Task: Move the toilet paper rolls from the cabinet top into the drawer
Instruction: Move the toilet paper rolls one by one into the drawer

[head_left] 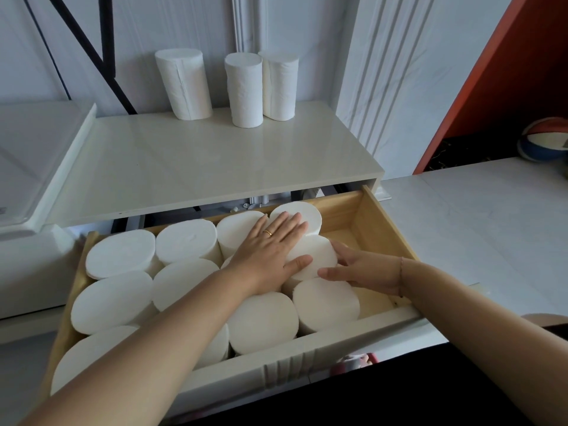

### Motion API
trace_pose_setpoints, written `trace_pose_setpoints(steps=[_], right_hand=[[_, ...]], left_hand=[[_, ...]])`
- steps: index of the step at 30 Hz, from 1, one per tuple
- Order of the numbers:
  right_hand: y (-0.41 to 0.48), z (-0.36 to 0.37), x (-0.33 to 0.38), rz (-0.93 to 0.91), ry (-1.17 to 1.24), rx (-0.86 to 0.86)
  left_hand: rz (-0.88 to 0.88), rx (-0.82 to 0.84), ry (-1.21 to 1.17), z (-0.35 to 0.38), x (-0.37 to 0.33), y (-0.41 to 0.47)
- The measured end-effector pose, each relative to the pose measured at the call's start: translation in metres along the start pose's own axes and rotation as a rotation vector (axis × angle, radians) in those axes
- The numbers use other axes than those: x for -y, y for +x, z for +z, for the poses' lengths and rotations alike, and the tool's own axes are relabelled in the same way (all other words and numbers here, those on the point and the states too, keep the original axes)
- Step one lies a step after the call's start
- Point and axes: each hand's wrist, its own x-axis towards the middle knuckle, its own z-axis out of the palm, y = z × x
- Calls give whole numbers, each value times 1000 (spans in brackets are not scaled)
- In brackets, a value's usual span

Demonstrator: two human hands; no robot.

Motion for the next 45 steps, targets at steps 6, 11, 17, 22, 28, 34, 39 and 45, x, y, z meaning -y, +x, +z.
trace_pose_setpoints(steps=[6,11,17,22,28,34,39,45], right_hand=[[-1,-5,15,49,-159,-45],[18,-25,63,-224,-489,-710],[101,-39,133,-451,-152,-859],[187,-18,180,-520,-138,-731],[273,2,234,-558,-139,-767],[338,4,266,-538,-42,-892],[370,2,283,-495,40,-982],[388,0,298,-474,81,-1065]], left_hand=[[5,-69,79,-5,8,11],[-114,-304,182,-10,26,2],[-490,-398,100,-14,49,5],[-734,-442,72,-24,83,-3],[-873,-438,29,-36,119,-18],[-898,-424,13,-38,126,-19],[-898,-443,-13,-40,124,-19],[-914,-488,-7,-36,124,-17]])
